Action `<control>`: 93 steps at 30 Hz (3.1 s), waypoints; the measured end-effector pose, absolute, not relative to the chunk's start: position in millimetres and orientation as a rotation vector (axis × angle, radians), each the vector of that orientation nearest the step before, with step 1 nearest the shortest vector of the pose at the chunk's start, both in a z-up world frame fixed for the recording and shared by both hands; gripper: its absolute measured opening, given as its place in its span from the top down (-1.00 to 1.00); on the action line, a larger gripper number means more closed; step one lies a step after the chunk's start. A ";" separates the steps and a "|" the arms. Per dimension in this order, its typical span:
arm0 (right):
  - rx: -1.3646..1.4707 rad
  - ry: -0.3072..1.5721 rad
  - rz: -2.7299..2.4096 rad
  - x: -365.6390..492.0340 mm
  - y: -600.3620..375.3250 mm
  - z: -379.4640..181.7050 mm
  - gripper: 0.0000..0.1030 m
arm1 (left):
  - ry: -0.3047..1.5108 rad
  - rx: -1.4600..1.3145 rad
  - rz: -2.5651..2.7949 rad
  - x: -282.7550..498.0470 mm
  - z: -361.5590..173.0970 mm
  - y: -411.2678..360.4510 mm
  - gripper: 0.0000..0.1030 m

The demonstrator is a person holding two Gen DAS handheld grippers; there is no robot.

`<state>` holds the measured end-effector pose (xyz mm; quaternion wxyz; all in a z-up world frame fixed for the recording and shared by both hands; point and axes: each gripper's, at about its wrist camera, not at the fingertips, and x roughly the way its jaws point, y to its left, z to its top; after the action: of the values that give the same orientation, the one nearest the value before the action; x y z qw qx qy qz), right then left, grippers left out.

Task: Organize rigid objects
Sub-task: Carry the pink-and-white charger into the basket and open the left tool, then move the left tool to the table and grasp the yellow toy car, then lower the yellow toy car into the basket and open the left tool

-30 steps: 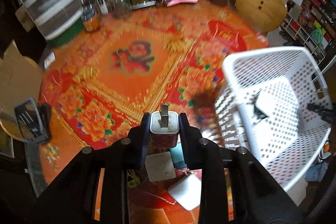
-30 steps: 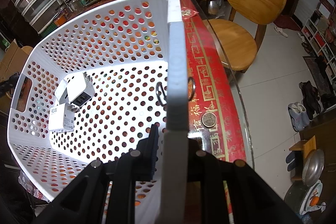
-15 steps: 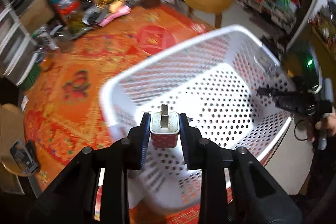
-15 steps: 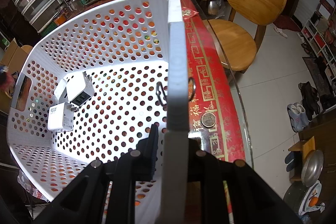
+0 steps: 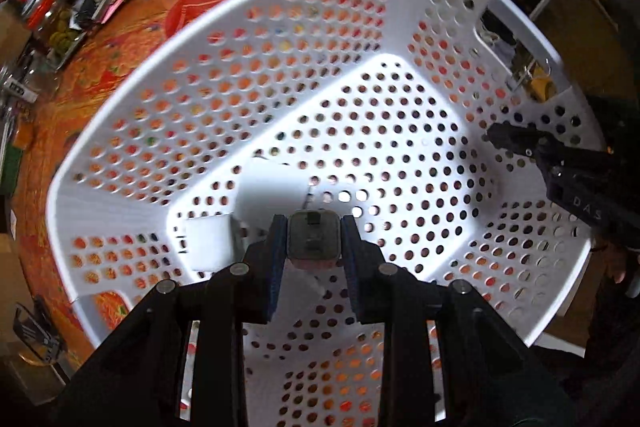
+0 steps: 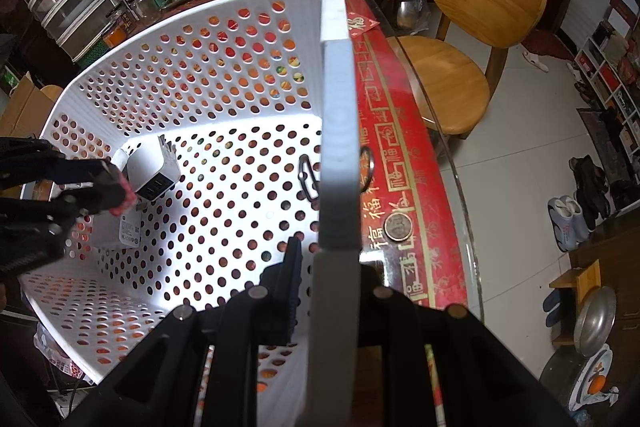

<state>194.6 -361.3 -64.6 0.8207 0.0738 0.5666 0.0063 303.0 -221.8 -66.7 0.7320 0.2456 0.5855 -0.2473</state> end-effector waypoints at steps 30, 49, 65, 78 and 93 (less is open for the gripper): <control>0.154 1.207 0.016 193.9 -361.8 -64.2 0.67 | 1.173 0.507 -0.544 286.4 -41.9 -193.1 -0.77; 0.147 1.207 0.015 195.0 -358.6 -63.4 0.67 | 1.080 0.302 -0.135 257.3 22.6 72.5 -0.99; 0.136 1.213 0.010 195.7 -356.3 -63.8 0.67 | 1.327 0.047 -0.066 304.9 -123.7 136.0 0.02; 0.130 1.215 0.006 196.0 -354.9 -64.3 0.67 | 1.246 0.072 -0.063 307.1 -94.0 125.7 0.45; 0.127 1.214 0.007 195.7 -353.5 -64.0 0.67 | 0.979 0.246 -0.308 291.4 54.8 -25.5 0.45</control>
<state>195.7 -353.5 -64.0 0.8195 0.0597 0.5699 0.0033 291.4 -25.5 54.8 0.8641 0.1172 0.4671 -0.1467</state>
